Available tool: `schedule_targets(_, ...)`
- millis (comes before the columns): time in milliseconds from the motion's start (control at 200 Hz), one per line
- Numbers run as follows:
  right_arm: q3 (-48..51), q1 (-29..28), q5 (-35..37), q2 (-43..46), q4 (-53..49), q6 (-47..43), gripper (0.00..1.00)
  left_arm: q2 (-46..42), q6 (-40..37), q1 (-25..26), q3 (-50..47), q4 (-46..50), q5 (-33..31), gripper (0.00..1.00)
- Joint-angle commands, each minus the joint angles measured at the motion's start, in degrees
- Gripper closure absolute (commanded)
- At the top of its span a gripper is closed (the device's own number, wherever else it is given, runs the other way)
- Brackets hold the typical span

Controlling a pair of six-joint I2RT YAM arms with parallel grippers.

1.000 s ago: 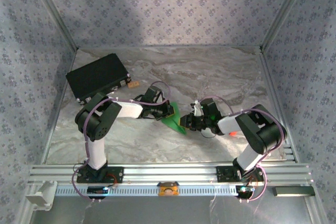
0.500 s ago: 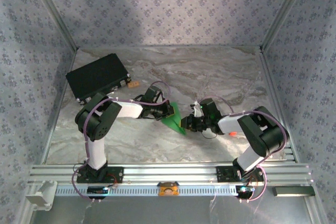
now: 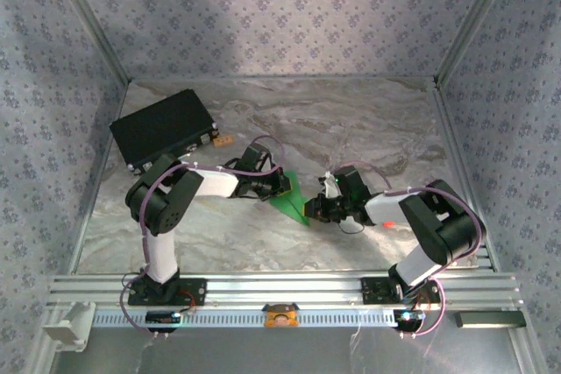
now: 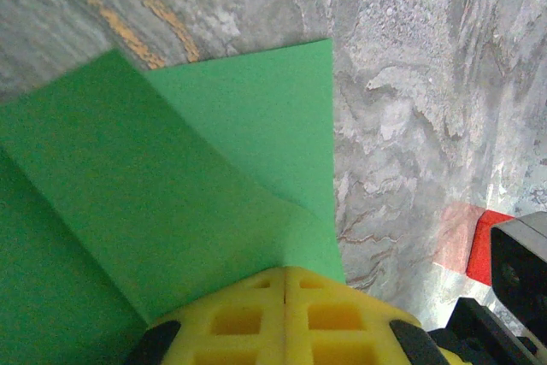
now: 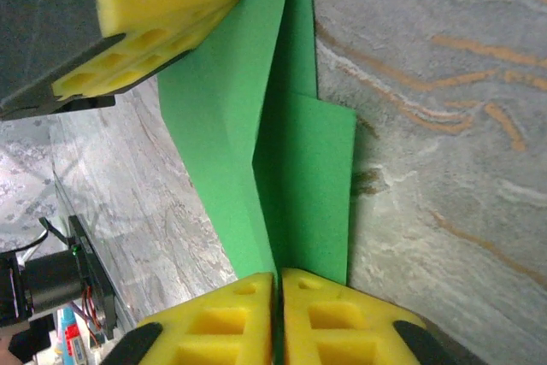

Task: Fold a paper plane with a square sheet of paper (pick it up from the middle)
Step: Fourth fold the wing at the center of the table.

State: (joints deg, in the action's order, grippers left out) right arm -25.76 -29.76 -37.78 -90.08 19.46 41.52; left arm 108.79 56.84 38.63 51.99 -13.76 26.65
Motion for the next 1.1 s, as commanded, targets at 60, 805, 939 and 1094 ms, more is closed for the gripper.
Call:
schedule_targets(60,2.1,-0.5,-0.2,0.3,-6.3,-0.2,0.82,1.3,-0.5,-0.6,-1.3,1.1,-1.0,0.97)
schedule_targets(805,5.6,-1.5,1.5,3.2,-9.6,-0.1,0.87,1.5,-0.2,-0.9,-1.5,0.9,-1.0,0.97)
schedule_targets(939,6.5,-1.6,2.2,2.0,-8.7,0.2,0.94,1.6,-0.2,-0.9,-1.6,0.9,-0.9,0.98)
schedule_targets(1094,6.3,-1.6,1.8,2.7,-8.8,0.9,0.92,1.3,-0.2,-0.9,-1.8,0.8,-1.0,0.97)
